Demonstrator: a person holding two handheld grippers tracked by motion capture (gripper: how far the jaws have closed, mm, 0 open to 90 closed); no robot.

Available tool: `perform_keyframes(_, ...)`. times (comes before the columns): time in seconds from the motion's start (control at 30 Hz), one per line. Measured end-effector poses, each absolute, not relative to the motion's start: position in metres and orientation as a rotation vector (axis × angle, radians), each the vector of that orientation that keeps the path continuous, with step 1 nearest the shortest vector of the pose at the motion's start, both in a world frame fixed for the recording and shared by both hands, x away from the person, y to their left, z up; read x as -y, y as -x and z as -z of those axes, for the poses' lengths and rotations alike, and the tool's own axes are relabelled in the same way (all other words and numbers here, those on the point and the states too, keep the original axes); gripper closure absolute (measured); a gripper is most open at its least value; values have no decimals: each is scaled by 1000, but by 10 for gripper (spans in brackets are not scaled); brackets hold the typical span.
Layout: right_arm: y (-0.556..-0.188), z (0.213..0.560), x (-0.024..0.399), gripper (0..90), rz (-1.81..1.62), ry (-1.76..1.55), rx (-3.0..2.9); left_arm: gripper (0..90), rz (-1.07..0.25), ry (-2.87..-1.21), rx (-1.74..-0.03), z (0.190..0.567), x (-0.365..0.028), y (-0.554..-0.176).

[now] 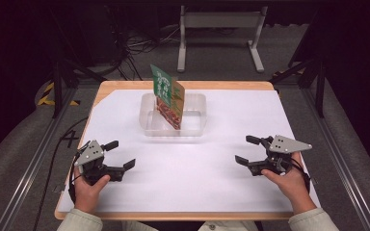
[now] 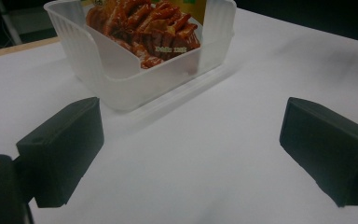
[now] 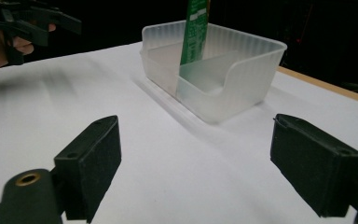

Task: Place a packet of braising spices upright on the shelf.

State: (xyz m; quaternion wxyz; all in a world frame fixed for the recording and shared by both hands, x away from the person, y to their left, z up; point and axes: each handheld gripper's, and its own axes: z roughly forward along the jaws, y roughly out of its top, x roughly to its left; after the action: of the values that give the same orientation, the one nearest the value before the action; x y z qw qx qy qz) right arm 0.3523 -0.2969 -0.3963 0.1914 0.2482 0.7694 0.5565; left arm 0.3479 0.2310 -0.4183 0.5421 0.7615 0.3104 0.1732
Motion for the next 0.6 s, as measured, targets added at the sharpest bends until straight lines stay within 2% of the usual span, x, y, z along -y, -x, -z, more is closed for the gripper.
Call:
perform_keyframes(0.4, -355, 432, 300, 145, -1457, -807, -2210, 48, -390, -1792, -733, 422, -231, -349)
perform_keyframes(0.6, -357, 437, 299, 145, -1437, -821, -2221, 51, -397, -1794, -743, 423, -231, -348)
